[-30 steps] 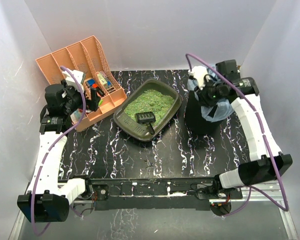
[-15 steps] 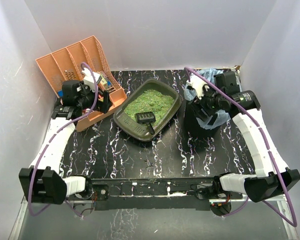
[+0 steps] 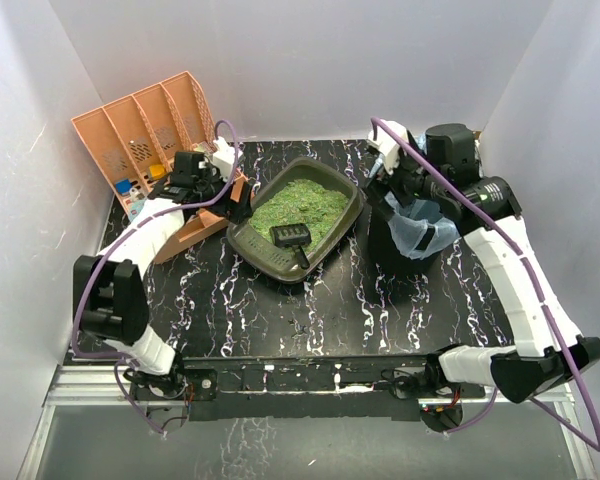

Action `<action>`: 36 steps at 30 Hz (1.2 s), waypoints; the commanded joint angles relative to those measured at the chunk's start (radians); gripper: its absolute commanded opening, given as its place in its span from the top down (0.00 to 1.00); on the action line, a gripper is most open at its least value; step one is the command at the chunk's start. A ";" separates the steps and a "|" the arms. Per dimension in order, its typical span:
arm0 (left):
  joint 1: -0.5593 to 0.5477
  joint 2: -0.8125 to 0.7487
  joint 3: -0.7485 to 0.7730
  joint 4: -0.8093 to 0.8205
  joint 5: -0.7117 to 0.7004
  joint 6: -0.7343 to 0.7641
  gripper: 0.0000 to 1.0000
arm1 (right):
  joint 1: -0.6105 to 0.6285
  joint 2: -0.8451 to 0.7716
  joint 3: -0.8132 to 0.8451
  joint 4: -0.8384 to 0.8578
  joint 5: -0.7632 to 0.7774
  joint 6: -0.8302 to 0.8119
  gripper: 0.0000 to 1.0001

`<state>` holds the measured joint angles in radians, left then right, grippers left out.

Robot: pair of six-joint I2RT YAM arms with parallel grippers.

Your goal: Clean the litter box

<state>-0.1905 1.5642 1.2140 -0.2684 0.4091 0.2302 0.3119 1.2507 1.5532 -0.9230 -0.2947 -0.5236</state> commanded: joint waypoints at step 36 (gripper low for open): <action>-0.009 0.139 -0.059 0.054 0.236 -0.246 0.15 | 0.266 0.441 -0.333 0.433 0.118 0.122 0.38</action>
<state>-0.1898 1.8069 1.2045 -0.1524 0.5201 -0.0433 0.5800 1.6684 1.1984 -0.5549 -0.2024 -0.3729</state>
